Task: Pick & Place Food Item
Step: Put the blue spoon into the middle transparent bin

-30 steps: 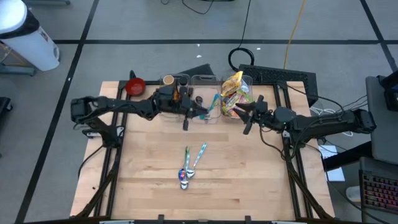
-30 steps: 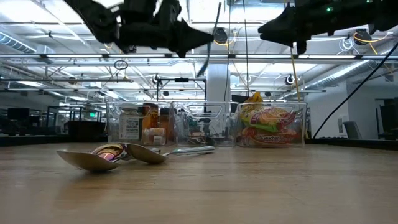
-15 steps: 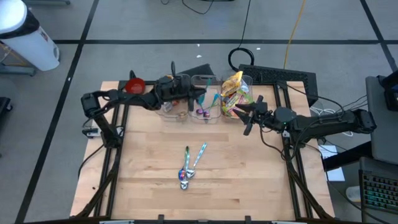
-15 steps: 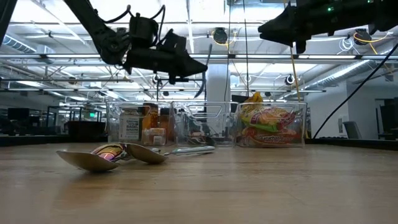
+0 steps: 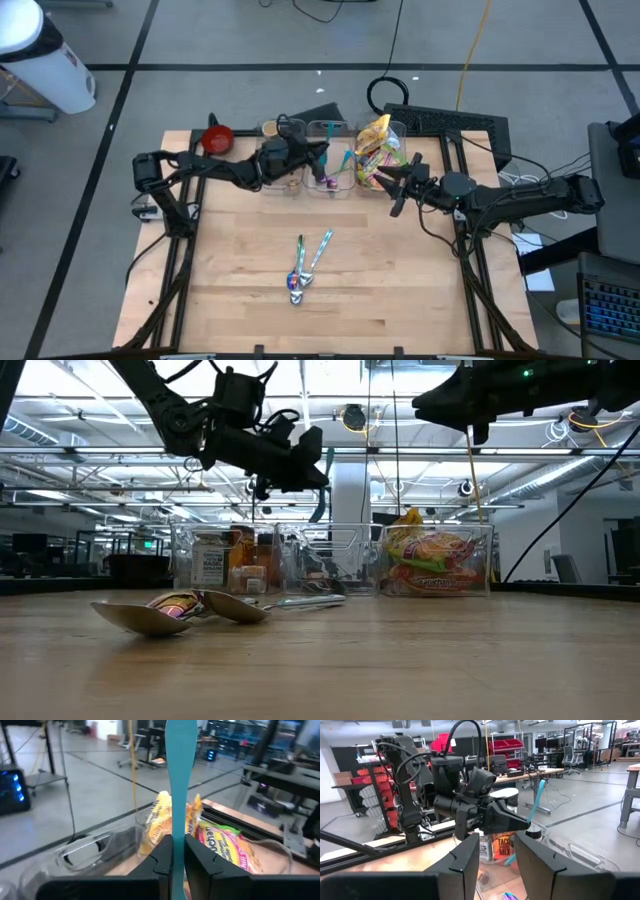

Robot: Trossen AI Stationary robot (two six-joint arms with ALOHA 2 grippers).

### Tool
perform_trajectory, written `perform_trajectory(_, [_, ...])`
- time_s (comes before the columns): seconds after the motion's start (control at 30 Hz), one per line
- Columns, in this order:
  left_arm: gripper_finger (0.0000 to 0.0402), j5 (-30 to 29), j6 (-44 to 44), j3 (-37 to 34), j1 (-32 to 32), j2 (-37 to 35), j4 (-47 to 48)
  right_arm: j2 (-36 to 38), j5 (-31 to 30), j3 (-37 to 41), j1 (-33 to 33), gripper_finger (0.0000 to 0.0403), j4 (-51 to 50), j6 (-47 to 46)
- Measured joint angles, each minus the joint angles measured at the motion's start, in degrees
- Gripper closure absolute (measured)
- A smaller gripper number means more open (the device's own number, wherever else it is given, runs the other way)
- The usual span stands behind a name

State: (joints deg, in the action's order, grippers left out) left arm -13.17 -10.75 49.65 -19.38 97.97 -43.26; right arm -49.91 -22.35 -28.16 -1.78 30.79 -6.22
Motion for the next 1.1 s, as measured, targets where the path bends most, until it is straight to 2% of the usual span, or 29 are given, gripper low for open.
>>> perform_trajectory(0.37, [0.0383,-1.4,-3.5,0.4,-0.2,2.6,1.6,0.0,0.0,0.0,0.0,0.0287,0.3,-0.1])
perform_trajectory(0.53, [0.0369,-1.5,-4.4,3.8,-0.5,5.5,4.5,0.0,0.0,0.0,0.0,0.0287,0.3,-0.2])
perform_trajectory(0.77, [0.0377,1.1,-4.2,8.8,-0.5,8.3,11.4,0.0,0.0,0.0,0.0,0.0287,0.2,-0.2])
perform_trajectory(1.1, [0.0334,0.6,-4.7,8.8,-1.5,8.4,13.1,0.0,0.0,0.0,0.0,0.0287,-0.1,-0.2])
